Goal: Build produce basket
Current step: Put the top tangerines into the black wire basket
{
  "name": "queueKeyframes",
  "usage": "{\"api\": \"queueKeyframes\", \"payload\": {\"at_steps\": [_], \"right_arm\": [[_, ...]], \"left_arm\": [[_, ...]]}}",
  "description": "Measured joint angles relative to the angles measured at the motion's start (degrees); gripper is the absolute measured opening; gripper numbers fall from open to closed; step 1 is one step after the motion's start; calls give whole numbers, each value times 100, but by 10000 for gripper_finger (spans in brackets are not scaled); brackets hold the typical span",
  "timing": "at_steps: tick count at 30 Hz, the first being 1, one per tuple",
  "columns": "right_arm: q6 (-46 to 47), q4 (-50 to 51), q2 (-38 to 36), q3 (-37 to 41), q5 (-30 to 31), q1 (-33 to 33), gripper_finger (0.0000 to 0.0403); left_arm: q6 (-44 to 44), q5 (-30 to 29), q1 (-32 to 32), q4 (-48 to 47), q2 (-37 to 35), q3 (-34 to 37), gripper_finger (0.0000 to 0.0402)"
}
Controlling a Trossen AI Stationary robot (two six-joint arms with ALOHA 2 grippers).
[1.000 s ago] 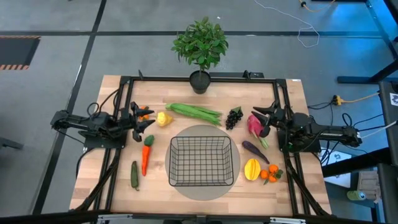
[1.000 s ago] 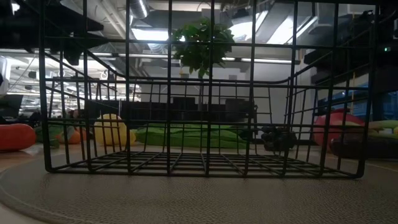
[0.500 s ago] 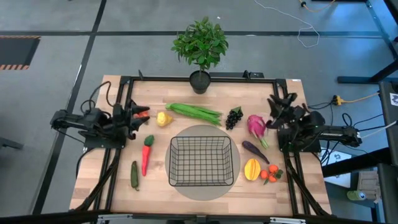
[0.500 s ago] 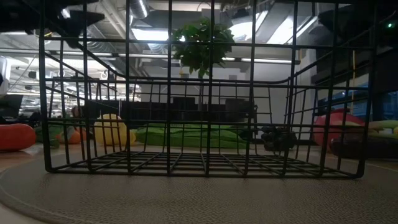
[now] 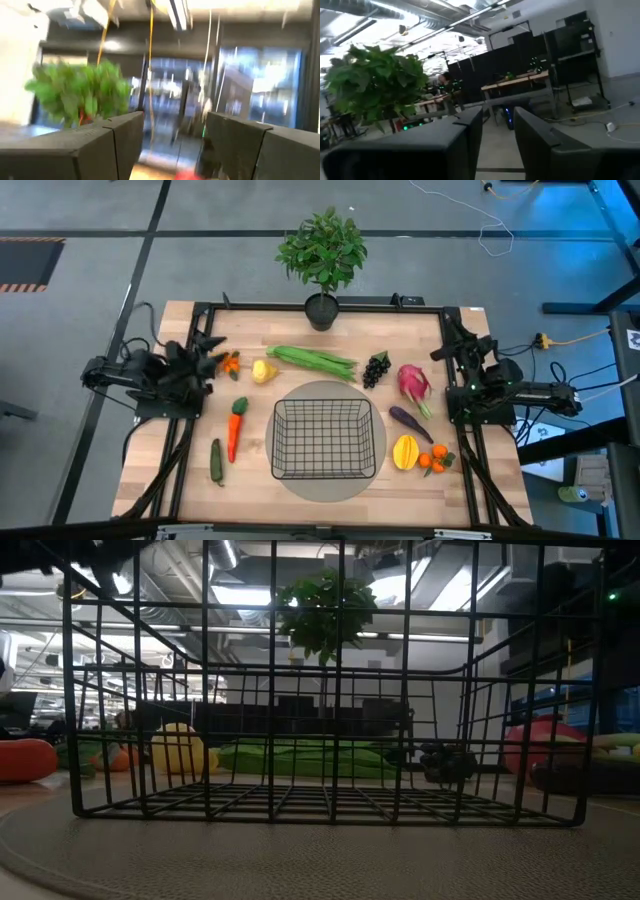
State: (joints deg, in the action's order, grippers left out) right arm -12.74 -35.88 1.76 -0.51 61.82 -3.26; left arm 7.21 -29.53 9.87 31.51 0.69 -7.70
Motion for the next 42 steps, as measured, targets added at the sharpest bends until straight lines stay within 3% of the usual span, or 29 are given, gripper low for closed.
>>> {"api": "queueKeyframes", "payload": {"at_steps": [3,7,10,13,21,31,34,38,42], "right_arm": [[-257,35,0,0,0,-1,110],[-531,684,-2,-2,-32,1,110],[-168,1295,1,0,-216,1,110],[346,1254,0,2,-483,3,110],[1037,560,-4,-4,-1385,8,110],[1401,614,-2,-4,-1388,8,110],[1460,626,-2,-4,-1436,8,110],[2224,841,-2,-2,-1868,5,110],[3248,1243,0,-2,-2764,5,110]], "left_arm": [[83,-6,0,506,-4,0,210],[1179,-8,0,507,0,0,210],[1673,-9,0,350,104,0,210],[1690,-8,2,503,245,4,210],[1,11,2,511,308,4,210],[-1218,100,2,-171,310,2,210],[-1563,382,0,-313,310,2,210],[-2038,860,2,-370,310,2,210],[-2081,1239,4,-372,310,2,210]]}}
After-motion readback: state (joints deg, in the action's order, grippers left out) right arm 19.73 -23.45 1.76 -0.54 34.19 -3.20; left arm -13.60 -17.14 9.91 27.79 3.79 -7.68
